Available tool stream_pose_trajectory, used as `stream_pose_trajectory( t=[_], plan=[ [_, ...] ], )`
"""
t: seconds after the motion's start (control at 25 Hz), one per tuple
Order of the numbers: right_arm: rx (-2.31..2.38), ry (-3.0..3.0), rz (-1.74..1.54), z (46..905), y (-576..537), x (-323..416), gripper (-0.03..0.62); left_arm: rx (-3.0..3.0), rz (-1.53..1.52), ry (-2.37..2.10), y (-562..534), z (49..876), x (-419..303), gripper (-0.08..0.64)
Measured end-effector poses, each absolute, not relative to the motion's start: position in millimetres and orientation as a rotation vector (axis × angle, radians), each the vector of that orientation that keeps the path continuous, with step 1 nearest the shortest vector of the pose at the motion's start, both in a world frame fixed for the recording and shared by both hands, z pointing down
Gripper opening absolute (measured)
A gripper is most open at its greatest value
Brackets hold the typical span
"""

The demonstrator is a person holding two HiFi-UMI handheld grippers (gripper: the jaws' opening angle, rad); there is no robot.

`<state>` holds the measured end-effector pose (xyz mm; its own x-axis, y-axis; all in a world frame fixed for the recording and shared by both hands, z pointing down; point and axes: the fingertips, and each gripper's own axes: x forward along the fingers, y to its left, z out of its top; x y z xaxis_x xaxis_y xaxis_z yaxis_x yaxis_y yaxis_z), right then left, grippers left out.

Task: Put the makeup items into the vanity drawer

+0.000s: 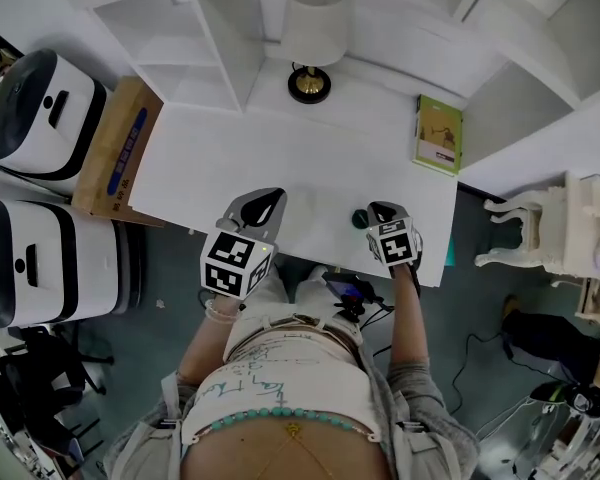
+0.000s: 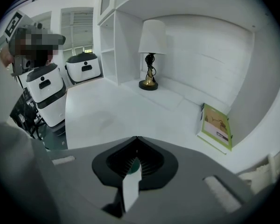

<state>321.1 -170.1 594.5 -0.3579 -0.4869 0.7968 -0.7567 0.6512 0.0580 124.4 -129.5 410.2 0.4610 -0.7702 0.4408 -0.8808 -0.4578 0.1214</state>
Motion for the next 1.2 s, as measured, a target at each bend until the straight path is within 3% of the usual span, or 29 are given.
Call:
stream_pose_trajectory(
  t=[0.72,1.2],
  plan=[
    [0.773,-1.930,0.410,646.5,-151.2,319.6,0.029,2.317,0.455,-1.436,-121.3,418.7,111.4,0.001],
    [0.706,-1.903,0.412,670.6,-144.6,315.4,0.071,2.269,0.450,-1.471,-111.7,425.5,99.0,0.001]
  ],
)
